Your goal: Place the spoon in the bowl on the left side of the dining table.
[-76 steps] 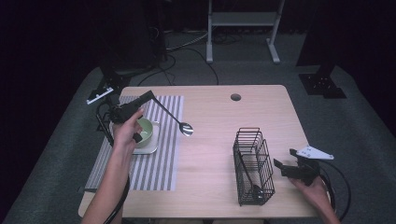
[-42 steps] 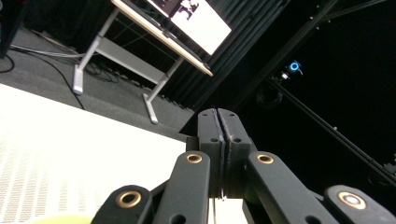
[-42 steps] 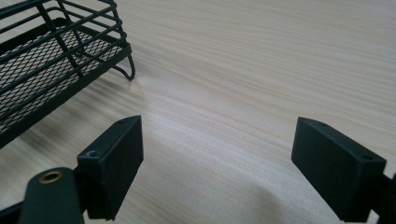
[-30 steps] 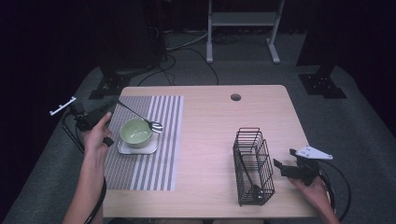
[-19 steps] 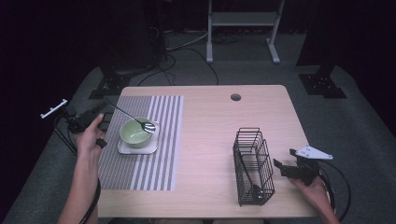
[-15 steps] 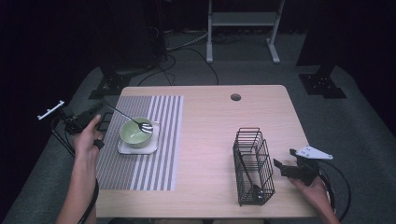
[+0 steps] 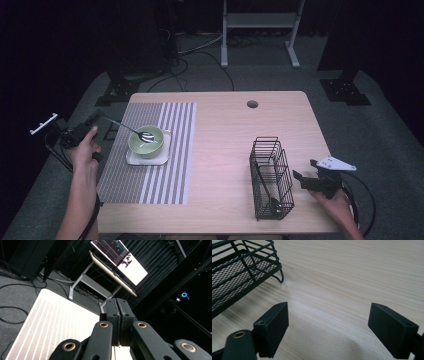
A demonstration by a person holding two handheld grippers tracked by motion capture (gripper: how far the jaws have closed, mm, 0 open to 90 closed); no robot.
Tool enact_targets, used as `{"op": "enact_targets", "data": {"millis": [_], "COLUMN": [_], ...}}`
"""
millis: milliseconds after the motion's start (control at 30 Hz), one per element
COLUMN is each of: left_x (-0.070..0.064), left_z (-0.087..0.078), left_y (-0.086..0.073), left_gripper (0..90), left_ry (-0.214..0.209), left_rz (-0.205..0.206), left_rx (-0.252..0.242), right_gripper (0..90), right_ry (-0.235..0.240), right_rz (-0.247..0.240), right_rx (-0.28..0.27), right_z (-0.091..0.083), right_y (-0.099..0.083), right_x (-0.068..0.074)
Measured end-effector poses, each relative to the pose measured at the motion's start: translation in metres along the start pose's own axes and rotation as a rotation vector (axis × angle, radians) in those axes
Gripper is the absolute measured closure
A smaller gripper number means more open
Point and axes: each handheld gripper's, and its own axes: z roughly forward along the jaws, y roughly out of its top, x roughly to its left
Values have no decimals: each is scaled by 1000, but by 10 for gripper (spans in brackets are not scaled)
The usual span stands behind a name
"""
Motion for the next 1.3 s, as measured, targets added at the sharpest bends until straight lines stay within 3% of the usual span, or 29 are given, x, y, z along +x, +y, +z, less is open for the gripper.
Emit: {"op": "enact_targets", "data": {"millis": [733,1300], "left_x": [24,34], "left_z": [1,8], "left_y": [-18,-31], "left_gripper": [896,895], "left_ry": [96,119], "left_rz": [-24,-32], "left_rx": [-5,13], "right_gripper": [157,158], "right_ry": [8,9], "right_rz": [0,0], "right_rx": [-4,-5], "right_z": [0,-1], "right_y": [0,0], "right_x": [-1,0]}}
